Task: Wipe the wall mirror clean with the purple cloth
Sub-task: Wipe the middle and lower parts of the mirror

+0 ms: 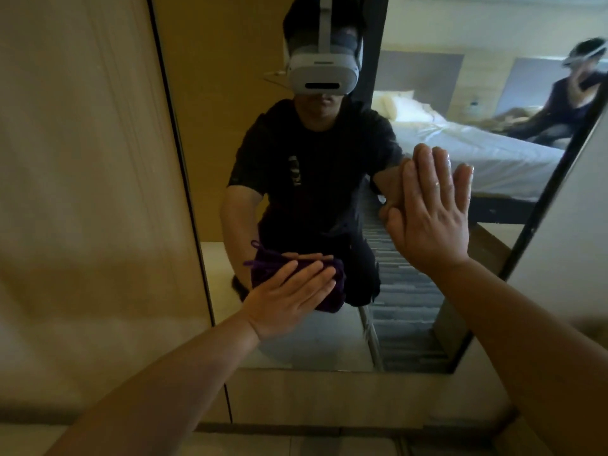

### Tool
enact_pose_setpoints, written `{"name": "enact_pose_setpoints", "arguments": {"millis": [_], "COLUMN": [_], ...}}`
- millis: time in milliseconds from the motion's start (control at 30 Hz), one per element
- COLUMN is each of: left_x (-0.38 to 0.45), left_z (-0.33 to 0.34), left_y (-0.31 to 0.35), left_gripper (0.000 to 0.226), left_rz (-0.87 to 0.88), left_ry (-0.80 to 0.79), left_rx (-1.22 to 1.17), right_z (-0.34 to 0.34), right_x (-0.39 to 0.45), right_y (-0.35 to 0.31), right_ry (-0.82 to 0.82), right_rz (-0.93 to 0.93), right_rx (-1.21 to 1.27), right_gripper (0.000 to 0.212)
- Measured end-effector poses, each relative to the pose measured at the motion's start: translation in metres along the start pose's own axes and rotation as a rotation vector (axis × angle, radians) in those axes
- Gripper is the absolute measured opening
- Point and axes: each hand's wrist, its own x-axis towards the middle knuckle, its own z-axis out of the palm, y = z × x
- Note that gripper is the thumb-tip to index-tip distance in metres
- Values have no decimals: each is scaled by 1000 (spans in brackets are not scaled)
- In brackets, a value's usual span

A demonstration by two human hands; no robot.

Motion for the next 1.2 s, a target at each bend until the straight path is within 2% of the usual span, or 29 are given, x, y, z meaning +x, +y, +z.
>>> {"name": "enact_pose_setpoints", "arguments": {"millis": [67, 233, 333, 467, 600, 700, 900, 1033, 1200], "left_x": [-5, 20, 56, 138, 229, 268, 249, 211, 159], "left_z": [-2, -33, -60, -90, -106, -103, -78, -58, -35], "left_y": [6, -5, -26, -78, -129, -146, -115, -75, -29], "left_gripper": [61, 40, 40, 38, 45, 44, 48, 46, 46], "left_rz": [-20, -86, -183, -282, -259, -228, -175, -69, -32], "left_ry": [-59, -95, 12, 226, 354, 359, 271, 252, 204], "left_rx": [-26, -258, -321, -277, -128, -40, -11, -24, -67], "right_z": [-5, -33, -51, -54, -43, -37, -24, -16, -18], "right_x": [1, 2, -6, -13, -14, -16, -18, -18, -17], "right_y": [1, 1, 13, 44, 53, 58, 62, 62, 60], "right_ry": [-57, -121, -128, -204, -206, -175, -89, -27, -39], "right_rz": [9, 5, 74, 207, 197, 160, 143, 136, 146], "right_rx": [-20, 44, 86, -6, -50, -67, -58, -31, -33], "right_gripper": [67, 63, 65, 68, 70, 70, 71, 73, 74]}}
